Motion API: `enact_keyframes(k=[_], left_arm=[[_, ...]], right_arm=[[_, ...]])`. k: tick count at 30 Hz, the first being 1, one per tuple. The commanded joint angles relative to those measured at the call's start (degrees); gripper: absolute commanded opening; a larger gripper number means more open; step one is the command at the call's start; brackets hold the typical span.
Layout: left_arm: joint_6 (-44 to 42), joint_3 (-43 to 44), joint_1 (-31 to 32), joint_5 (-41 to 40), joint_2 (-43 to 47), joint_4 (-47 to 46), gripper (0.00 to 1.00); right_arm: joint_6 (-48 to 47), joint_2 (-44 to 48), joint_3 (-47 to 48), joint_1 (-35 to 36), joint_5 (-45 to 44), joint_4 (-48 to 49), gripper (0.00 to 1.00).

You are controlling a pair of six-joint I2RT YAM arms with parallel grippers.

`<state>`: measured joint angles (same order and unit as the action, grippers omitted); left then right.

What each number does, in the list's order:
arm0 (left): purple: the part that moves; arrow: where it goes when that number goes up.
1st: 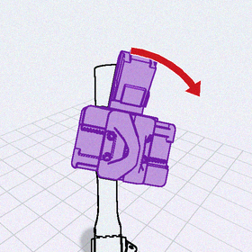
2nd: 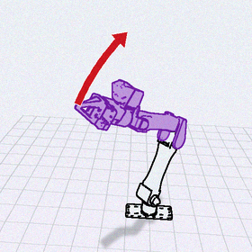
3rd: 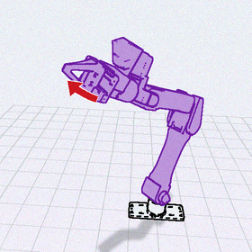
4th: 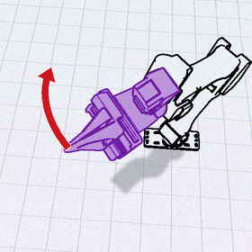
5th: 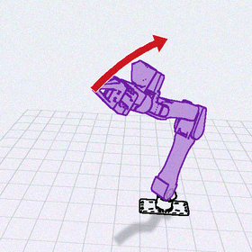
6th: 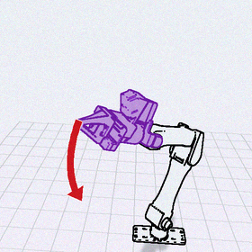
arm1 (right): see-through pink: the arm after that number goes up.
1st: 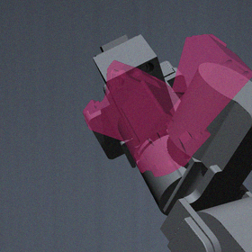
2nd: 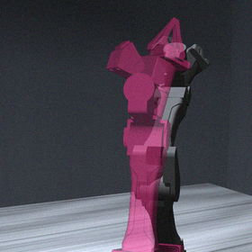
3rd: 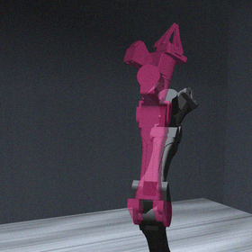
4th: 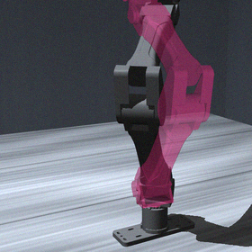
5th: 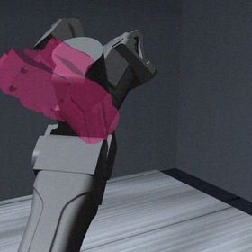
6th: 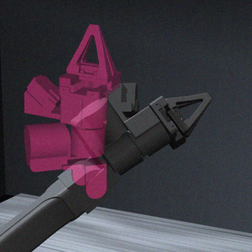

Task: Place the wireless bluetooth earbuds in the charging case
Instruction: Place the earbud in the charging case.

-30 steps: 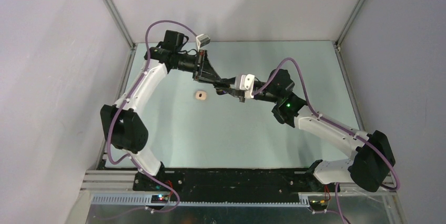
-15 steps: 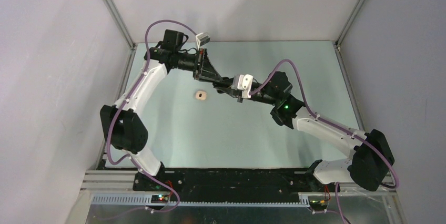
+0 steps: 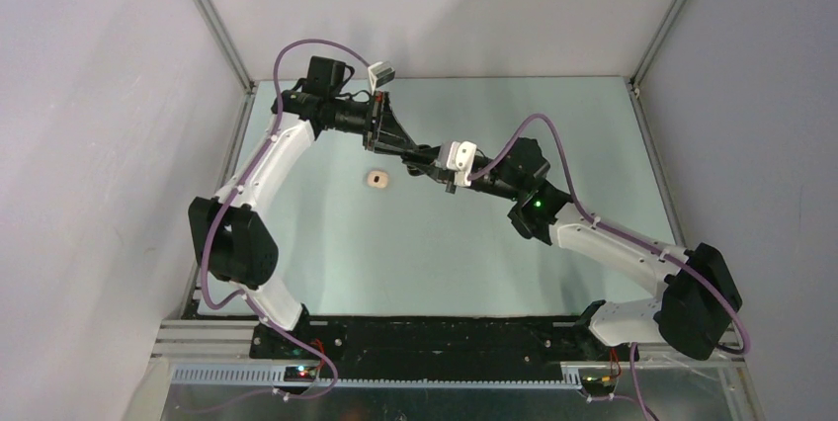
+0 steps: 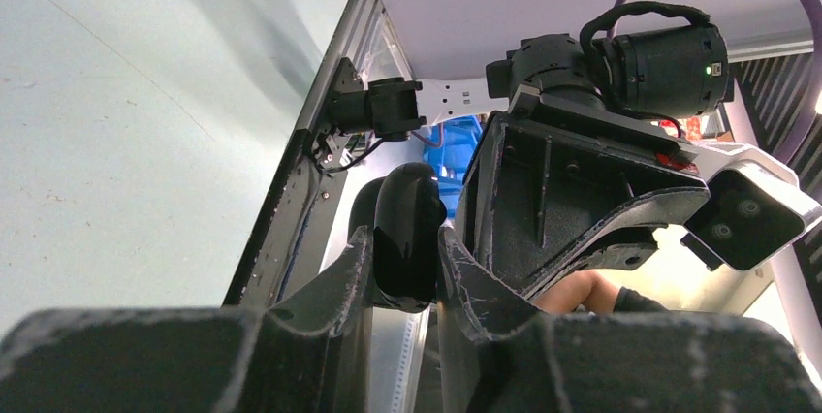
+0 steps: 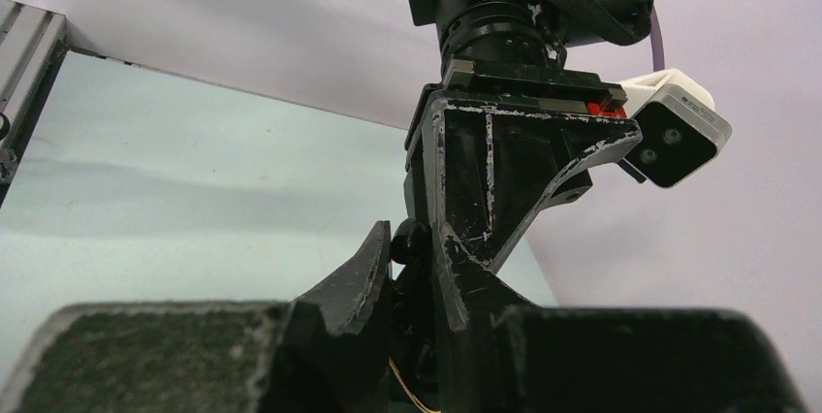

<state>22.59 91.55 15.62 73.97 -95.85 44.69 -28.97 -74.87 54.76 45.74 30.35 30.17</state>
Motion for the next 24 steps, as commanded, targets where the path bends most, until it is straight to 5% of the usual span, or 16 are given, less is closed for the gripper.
enact_keyframes(k=[1, 24], left_arm=[[1.9, 0.0, -0.3, 3.6, 2.5, -1.9, 0.00], [2.7, 0.3, -0.8, 4.0, 2.0, -3.0, 0.00]], right_arm=[[0.3, 1.9, -0.5, 0.6, -1.1, 1.3, 0.00], [-0.9, 3.0, -0.5, 0.8, -3.7, -2.4, 0.00]])
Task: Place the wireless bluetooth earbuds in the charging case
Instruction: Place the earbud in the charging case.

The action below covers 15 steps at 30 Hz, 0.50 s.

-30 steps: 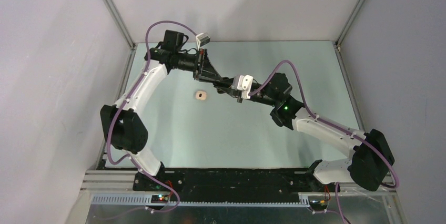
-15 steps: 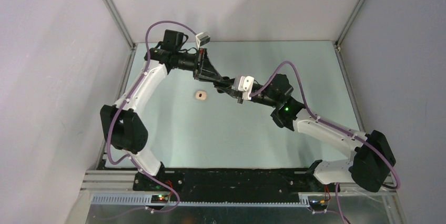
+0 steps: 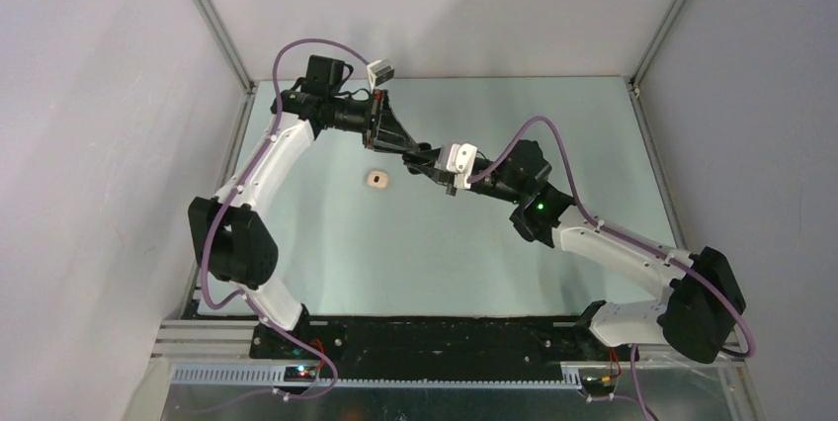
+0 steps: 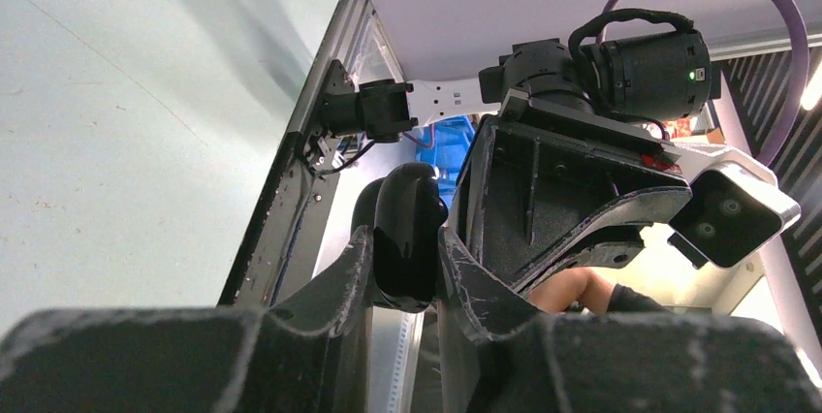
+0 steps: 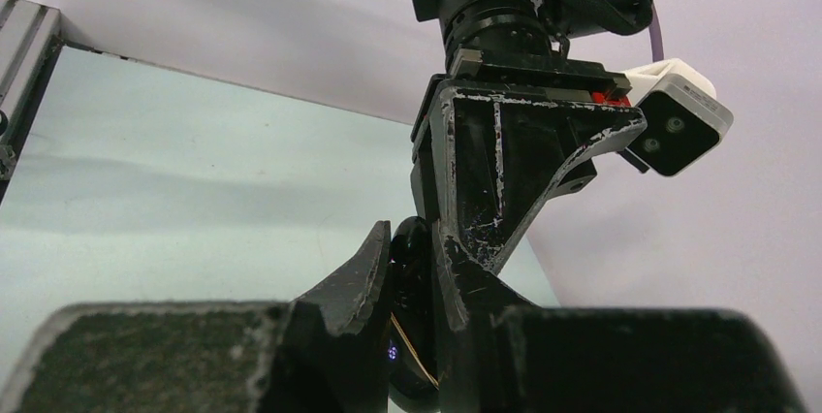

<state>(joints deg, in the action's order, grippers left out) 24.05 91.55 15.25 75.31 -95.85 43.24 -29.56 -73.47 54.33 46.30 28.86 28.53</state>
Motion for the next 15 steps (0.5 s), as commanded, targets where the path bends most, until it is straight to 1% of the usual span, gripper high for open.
enact_keyframes(k=[1, 11, 15], left_arm=[[1.1, 0.2, -0.4, 2.6, 2.0, -1.6, 0.00], [1.1, 0.3, -0.4, 2.9, 2.0, -1.7, 0.00], [1.1, 0.3, -0.4, 2.9, 1.9, -1.7, 0.00]], right_arm=[[-0.2, 1.6, -0.1, 0.3, -2.4, -0.8, 0.00], [1.1, 2.0, -0.1, 0.2, -3.9, -1.4, 0.02], [3.2, 2.2, 0.0, 0.1, -4.3, -0.7, 0.02]])
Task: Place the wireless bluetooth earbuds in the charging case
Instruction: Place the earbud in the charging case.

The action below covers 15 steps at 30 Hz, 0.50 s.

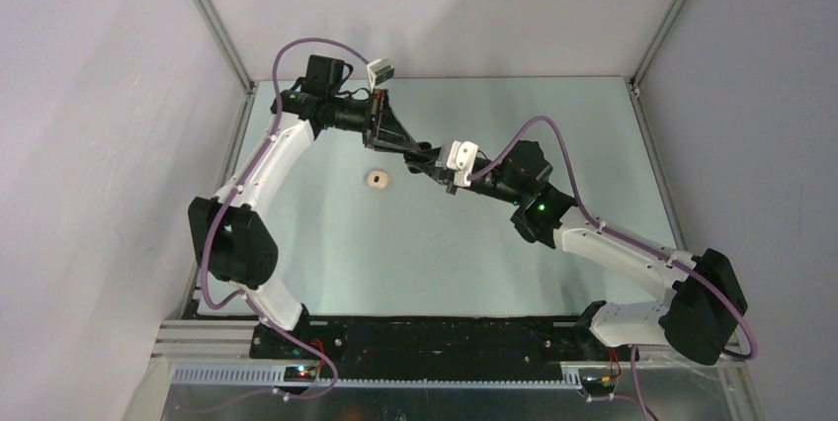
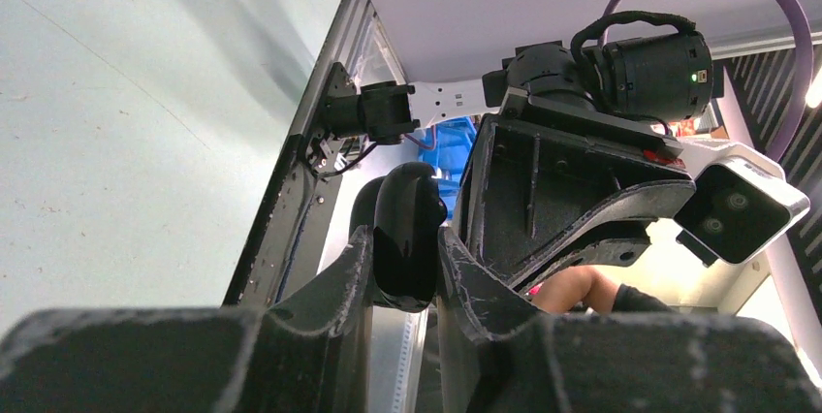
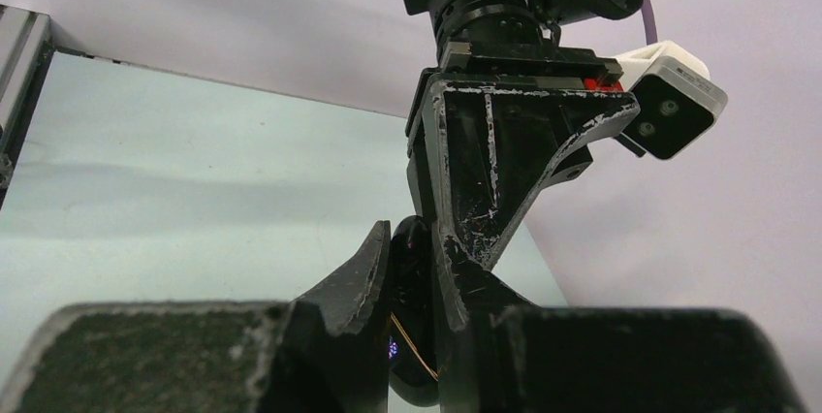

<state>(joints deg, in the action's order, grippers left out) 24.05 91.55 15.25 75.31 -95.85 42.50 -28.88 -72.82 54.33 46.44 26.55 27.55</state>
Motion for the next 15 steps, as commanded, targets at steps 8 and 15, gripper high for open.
enact_keyframes(k=[8, 15], left_arm=[[1.2, 0.5, -0.6, 3.1, 1.7, -1.1, 0.00], [2.2, 0.5, -0.7, 4.2, 1.6, -1.2, 0.00]], right_arm=[[5.6, 1.6, -0.1, -0.4, -4.1, 0.7, 0.02], [10.1, 0.8, -0.1, -0.7, -6.9, 3.8, 0.00]])
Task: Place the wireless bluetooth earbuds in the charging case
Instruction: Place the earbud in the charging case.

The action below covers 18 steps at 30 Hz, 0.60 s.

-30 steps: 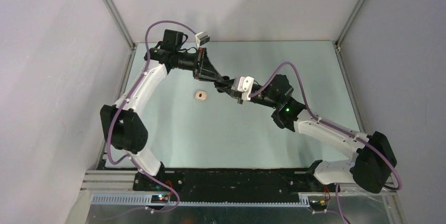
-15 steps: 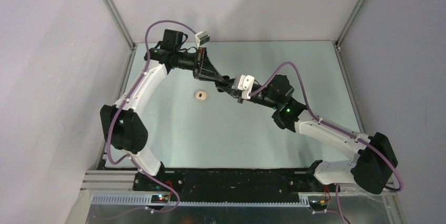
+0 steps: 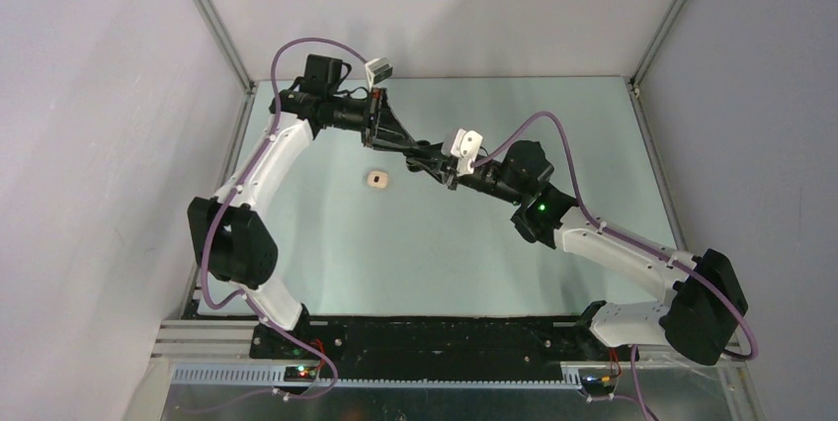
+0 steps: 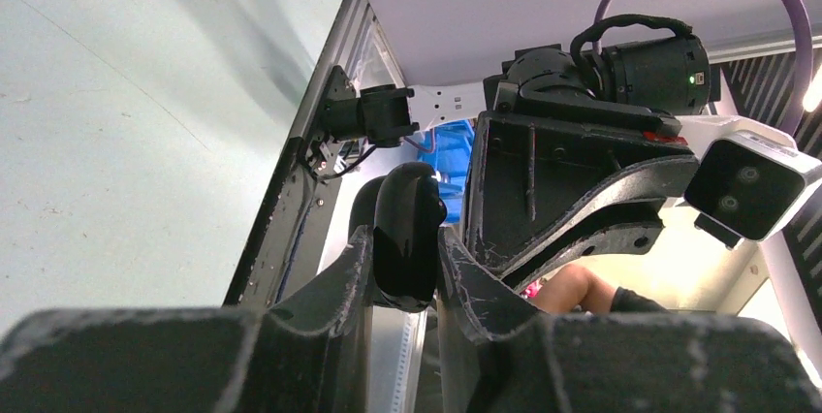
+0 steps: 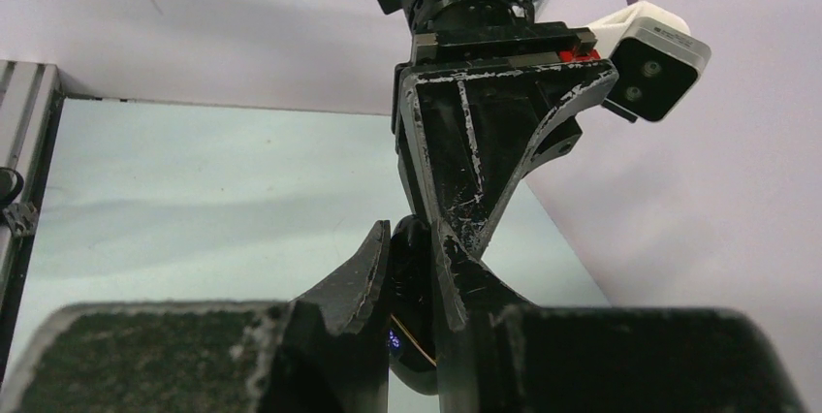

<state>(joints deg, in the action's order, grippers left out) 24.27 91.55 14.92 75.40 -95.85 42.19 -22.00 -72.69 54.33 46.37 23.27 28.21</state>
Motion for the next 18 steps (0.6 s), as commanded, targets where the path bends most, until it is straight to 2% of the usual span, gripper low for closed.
enact_keyframes(k=[1, 18], left_arm=[[2.2, 0.4, -0.4, 4.3, 1.5, -1.0, 0.00], [4.7, -0.2, -0.5, 7.1, 0.9, -2.1, 0.00]], right_arm=[[3.8, 0.6, -0.1, -0.7, -3.6, 3.4, 0.00], [5.8, -1.7, -2.2, 0.6, -5.5, 14.2, 0.00]])
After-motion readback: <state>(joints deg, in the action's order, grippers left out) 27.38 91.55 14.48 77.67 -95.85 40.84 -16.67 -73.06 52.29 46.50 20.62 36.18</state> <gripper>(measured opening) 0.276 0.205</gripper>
